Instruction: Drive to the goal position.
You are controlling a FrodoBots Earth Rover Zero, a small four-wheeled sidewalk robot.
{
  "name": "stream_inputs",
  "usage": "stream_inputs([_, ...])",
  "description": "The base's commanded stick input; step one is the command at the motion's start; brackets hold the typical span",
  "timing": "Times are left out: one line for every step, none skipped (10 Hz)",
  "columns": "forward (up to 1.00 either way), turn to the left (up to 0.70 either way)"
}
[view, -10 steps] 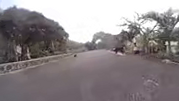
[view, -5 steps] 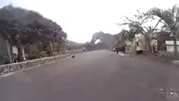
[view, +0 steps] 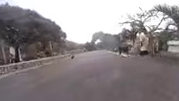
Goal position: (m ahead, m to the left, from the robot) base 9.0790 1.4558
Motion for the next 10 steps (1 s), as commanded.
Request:
stream_inputs([1.0,0.13])
stream_inputs([1.0,0.0])
stream_inputs([1.0,0.0])
stream_inputs([1.0,0.0])
stream_inputs([1.0,0.0])
stream_inputs([1.0,0.0])
stream_inputs([1.0,0.0])
stream_inputs([1.0,0.0])
stream_inputs([1.0,0.0])
stream_inputs([1.0,0.0])
